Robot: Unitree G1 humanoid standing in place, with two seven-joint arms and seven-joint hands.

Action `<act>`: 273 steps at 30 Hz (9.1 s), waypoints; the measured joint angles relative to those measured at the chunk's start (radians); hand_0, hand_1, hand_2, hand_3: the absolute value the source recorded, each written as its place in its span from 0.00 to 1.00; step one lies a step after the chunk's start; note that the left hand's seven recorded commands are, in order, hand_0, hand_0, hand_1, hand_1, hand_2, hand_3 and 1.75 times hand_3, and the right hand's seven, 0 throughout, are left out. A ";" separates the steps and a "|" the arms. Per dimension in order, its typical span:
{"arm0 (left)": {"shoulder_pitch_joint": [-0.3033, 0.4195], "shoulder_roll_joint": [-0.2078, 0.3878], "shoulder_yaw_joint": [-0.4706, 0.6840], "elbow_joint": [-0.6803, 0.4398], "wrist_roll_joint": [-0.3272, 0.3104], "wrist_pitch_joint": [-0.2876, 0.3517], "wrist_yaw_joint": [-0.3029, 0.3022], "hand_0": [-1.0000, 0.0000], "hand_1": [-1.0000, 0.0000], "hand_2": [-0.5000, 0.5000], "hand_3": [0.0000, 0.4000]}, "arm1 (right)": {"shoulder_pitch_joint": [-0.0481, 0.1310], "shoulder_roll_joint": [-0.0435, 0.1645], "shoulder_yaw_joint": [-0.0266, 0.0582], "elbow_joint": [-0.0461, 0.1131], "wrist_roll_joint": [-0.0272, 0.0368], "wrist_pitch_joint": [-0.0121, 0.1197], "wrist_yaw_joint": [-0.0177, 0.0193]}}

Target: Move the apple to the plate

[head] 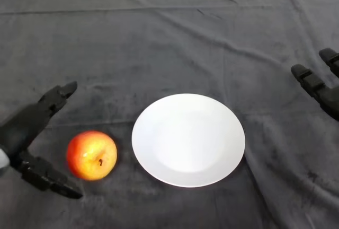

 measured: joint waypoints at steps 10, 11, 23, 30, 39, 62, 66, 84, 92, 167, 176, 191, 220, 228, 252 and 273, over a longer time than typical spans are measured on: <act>-0.061 -0.102 -0.068 0.144 0.042 -0.058 0.044 1.00 1.00 0.50 0.00 | 0.000 0.001 0.0002 0.000 0.0000 0.000 0.0000; -0.063 -0.117 -0.073 0.150 0.048 -0.058 0.049 1.00 1.00 0.50 0.00 | 0.000 0.001 0.0001 0.000 0.0000 0.000 0.0000; -0.096 -0.163 -0.103 0.201 0.072 -0.105 0.063 0.00 0.00 0.50 1.00 | 0.000 0.001 0.0002 0.000 0.0000 0.000 0.0000; -0.121 -0.165 -0.104 0.230 0.073 -0.127 0.062 0.00 0.00 0.50 1.00 | 0.000 0.001 0.0002 0.000 0.0000 0.000 0.0000; -0.135 -0.166 -0.103 0.204 0.085 -0.068 0.062 0.00 0.00 0.50 1.00 | 0.000 0.001 0.0002 0.000 0.0000 0.000 0.0000; -0.254 -0.341 -0.261 0.038 0.171 -0.015 0.198 0.00 0.00 0.50 1.00 | 0.000 0.001 0.0003 0.000 0.0001 0.000 -0.0001; -0.333 -0.373 -0.298 0.141 0.170 -0.071 0.215 0.00 0.00 0.50 1.00 | 0.000 0.001 0.0003 0.000 0.0001 0.000 -0.0001; -0.513 -0.473 -0.426 0.675 0.076 -0.367 0.221 0.00 0.00 0.50 1.00 | 0.000 0.000 0.0002 -0.002 0.0001 0.000 -0.0002; -0.591 -0.502 -0.481 0.814 0.034 -0.429 0.220 0.00 0.00 0.50 1.00 | 0.000 0.000 0.0002 -0.002 0.0001 0.000 -0.0001; -0.308 -0.037 0.394 0.643 -0.247 -0.468 0.334 1.00 1.00 0.50 0.00 | 0.000 0.000 0.0002 -0.002 0.0002 0.000 -0.0002; -0.291 -0.002 0.528 0.652 -0.250 -0.533 0.403 1.00 1.00 0.50 0.00 | 0.000 0.001 0.0004 -0.002 0.0003 0.000 0.0000; -0.262 0.021 0.630 0.761 -0.265 -0.613 0.499 1.00 1.00 0.50 0.00 | 0.000 0.000 0.0002 -0.002 0.0003 0.000 0.0000; -0.265 0.021 0.651 0.814 -0.258 -0.652 0.509 1.00 1.00 0.50 0.00 | 0.000 0.000 0.0002 -0.002 0.0003 0.000 0.0000; -0.265 0.021 0.651 0.814 -0.253 -0.652 0.509 1.00 1.00 0.50 0.00 | 0.000 0.000 0.0002 -0.002 0.0003 0.000 0.0000; -0.265 0.021 0.651 0.814 -0.253 -0.652 0.509 1.00 1.00 0.50 0.00 | 0.000 0.000 0.0001 -0.002 0.0002 0.000 0.0000; -0.265 0.020 0.651 0.814 -0.253 -0.651 0.509 1.00 1.00 0.50 0.00 | 0.000 0.000 0.0001 -0.002 0.0002 0.000 0.0000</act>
